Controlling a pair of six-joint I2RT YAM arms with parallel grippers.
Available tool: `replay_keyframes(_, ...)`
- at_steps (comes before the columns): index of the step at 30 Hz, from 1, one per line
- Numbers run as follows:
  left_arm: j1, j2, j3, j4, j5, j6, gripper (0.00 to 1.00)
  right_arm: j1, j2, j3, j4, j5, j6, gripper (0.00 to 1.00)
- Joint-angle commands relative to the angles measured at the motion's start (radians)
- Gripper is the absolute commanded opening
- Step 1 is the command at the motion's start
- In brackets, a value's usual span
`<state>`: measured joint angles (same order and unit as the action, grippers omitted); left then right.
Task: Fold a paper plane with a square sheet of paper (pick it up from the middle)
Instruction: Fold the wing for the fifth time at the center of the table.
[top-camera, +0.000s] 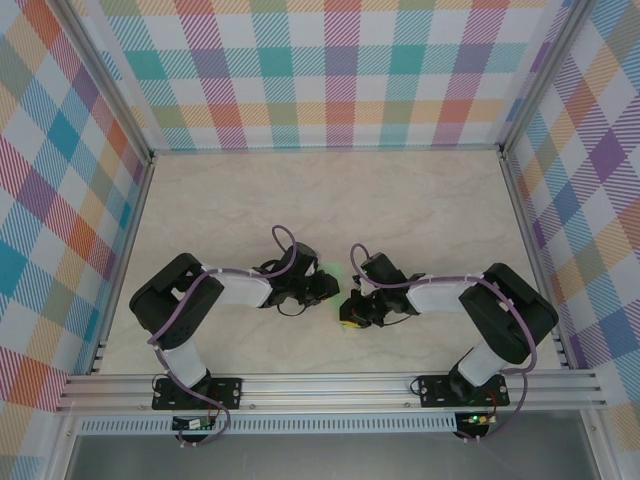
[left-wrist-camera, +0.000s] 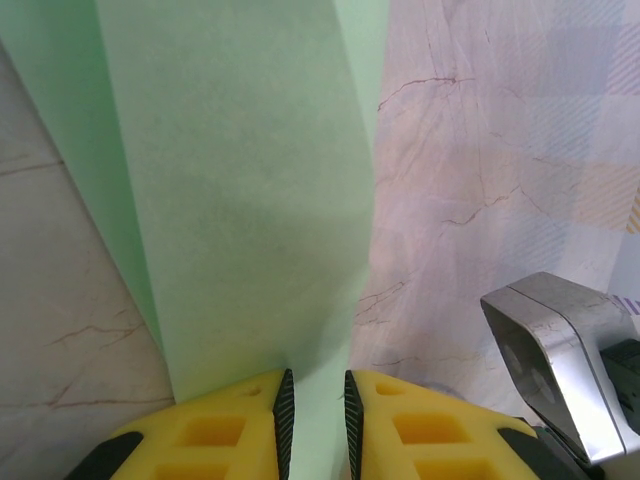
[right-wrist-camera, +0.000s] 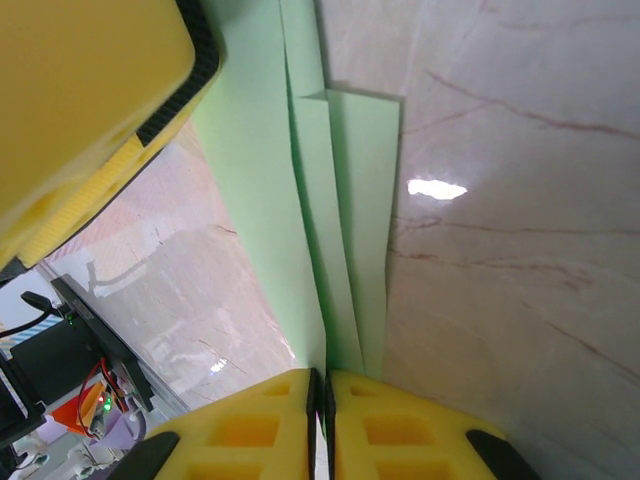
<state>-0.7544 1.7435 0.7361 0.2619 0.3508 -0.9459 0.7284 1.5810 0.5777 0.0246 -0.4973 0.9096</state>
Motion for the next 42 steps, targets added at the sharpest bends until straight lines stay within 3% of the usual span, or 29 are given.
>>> replay_keyframes(1, -0.011, 0.017, -0.001, -0.064, -0.014, 0.018, 0.23, 0.009, 0.006, -0.011, -0.081, -0.006, -0.012, 0.10)
replay_keyframes(10, -0.012, 0.018, -0.005, -0.073, -0.025, 0.016, 0.23, 0.009, 0.053, -0.022, -0.054, -0.015, -0.010, 0.04)
replay_keyframes(27, -0.011, 0.020, -0.003, -0.078, -0.019, 0.020, 0.23, 0.009, 0.011, -0.008, -0.068, -0.025, -0.001, 0.12)
replay_keyframes(34, -0.012, 0.025, -0.003, -0.072, -0.016, 0.017, 0.23, 0.014, -0.015, 0.017, -0.153, 0.007, -0.042, 0.16)
replay_keyframes(42, -0.012, 0.024, -0.004, -0.069, -0.013, 0.015, 0.24, 0.045, 0.015, 0.051, -0.208, 0.057, -0.060, 0.11)
